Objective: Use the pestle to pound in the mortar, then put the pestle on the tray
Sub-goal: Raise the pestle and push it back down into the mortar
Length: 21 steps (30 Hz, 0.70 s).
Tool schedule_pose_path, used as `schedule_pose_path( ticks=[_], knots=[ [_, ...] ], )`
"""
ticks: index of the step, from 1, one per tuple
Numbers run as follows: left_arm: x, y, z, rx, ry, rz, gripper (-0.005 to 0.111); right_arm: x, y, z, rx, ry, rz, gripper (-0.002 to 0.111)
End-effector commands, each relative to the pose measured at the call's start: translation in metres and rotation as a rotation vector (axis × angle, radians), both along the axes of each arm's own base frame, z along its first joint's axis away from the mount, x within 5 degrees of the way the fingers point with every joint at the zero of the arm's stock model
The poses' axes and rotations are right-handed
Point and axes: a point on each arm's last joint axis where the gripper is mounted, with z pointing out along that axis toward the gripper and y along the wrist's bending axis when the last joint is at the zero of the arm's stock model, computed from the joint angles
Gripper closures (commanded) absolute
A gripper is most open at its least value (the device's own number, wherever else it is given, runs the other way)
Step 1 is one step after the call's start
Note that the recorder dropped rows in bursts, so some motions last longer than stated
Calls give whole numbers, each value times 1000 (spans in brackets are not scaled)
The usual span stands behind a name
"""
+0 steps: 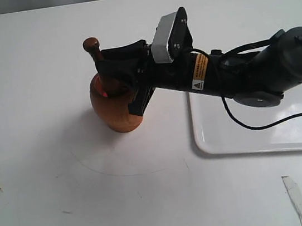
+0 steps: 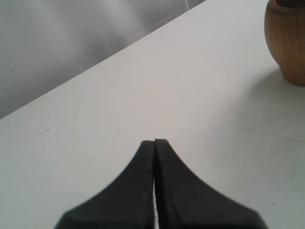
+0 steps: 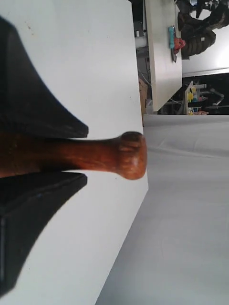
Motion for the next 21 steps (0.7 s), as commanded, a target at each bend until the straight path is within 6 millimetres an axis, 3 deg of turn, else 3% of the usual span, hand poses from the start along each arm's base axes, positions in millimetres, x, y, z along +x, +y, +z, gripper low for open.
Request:
schedule_pose_path(
  ticks=[1,4,12,14,18,21],
  knots=[
    [0,-1,0,-15,-4,-6,107,1,2,-21,-35,61,-6,108],
    [0,-1,0,-15,-4,-6,107,2,2,-16,-26,44,-9,108],
    [0,-1,0,-15,-4,-6,107,-4,-3,64,115,-163,-23,108],
    [0,-1,0,-15,-4,-6,107,-6,-6,76,140,-189,-28,108],
    [0,-1,0,-15,-4,-6,107,-6,-6,80,148,-195,-32,108],
    [0,-1,0,-15,-4,-6,107,-3,-4,67,124,-166,-32,108]
  ],
)
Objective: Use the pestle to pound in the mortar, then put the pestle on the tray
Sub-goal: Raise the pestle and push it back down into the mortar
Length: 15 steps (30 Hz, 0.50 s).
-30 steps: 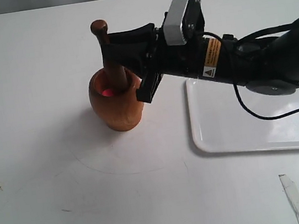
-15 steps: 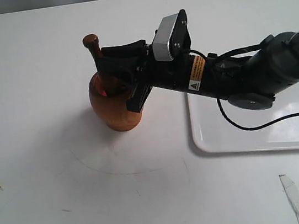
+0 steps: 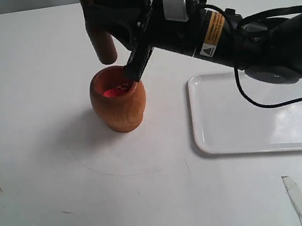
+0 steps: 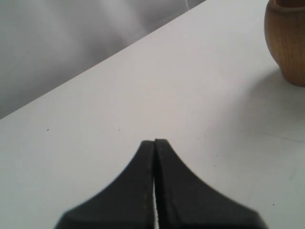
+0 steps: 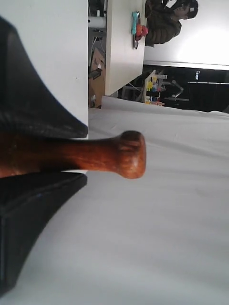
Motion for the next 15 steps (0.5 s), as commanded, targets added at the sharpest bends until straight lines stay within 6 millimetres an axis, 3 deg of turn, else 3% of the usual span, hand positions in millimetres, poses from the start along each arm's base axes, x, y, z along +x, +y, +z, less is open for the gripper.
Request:
schedule_pose_path(
  ticks=[1,10,15],
  knots=[
    [0,-1,0,-15,-4,-6,107,4,5,-18,-30,35,1,108],
    [0,-1,0,-15,-4,-6,107,7,11,-83,-154,190,46,108],
    [0,-1,0,-15,-4,-6,107,7,11,-74,-135,169,34,108]
  ],
)
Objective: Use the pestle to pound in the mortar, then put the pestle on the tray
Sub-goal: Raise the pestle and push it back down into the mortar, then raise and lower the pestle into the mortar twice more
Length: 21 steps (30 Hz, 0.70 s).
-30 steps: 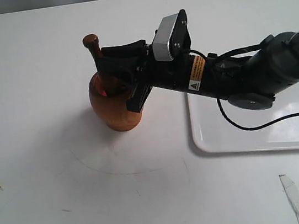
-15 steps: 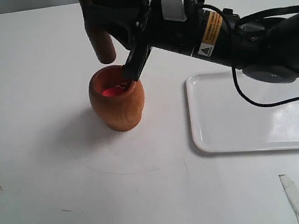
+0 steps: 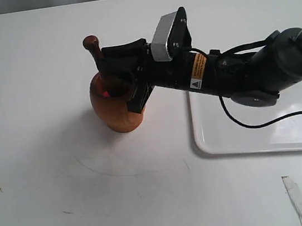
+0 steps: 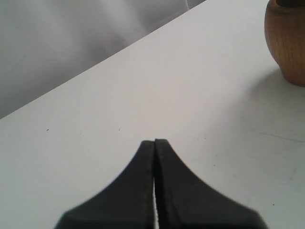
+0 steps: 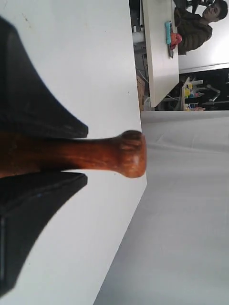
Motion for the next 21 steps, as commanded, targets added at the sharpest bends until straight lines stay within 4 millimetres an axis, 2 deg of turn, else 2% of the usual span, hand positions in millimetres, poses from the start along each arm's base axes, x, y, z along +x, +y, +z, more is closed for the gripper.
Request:
schedule_pose_path(
  ticks=[1,8,11,13,15,18,21],
  knots=[
    [0,-1,0,-15,-4,-6,107,-1,0,13,8,-40,-9,108],
    [0,-1,0,-15,-4,-6,107,-10,-11,89,148,-216,-37,108],
    [0,-1,0,-15,-4,-6,107,-16,-14,106,178,-258,-30,108],
    [0,-1,0,-15,-4,-6,107,-17,-14,108,180,-261,-26,108],
    [0,-1,0,-15,-4,-6,107,-15,-13,100,153,-236,-26,108],
    [0,-1,0,-15,-4,-6,107,-12,-8,80,114,-168,1,108],
    [0,-1,0,-15,-4,-6,107,-8,-3,49,57,-87,22,108]
  ],
)
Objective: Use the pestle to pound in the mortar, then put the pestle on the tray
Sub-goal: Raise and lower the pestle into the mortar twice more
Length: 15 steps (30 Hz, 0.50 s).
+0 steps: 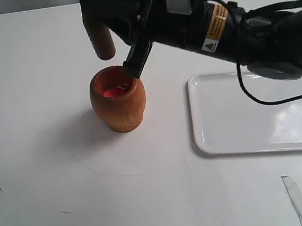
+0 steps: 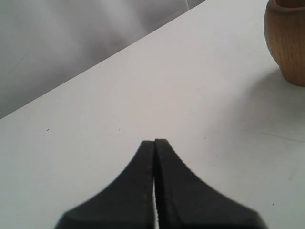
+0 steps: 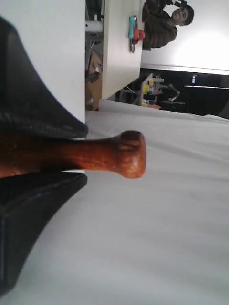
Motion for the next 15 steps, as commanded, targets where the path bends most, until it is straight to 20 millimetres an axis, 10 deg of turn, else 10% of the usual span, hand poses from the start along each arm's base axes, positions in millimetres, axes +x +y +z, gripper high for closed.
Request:
schedule_pose_path(
  ticks=[1,8,15],
  knots=[
    [0,-1,0,-15,-4,-6,107,4,8,-46,-92,125,34,108],
    [0,-1,0,-15,-4,-6,107,4,12,-88,-158,248,74,108],
    [0,-1,0,-15,-4,-6,107,5,9,-53,-96,123,32,108]
  ],
)
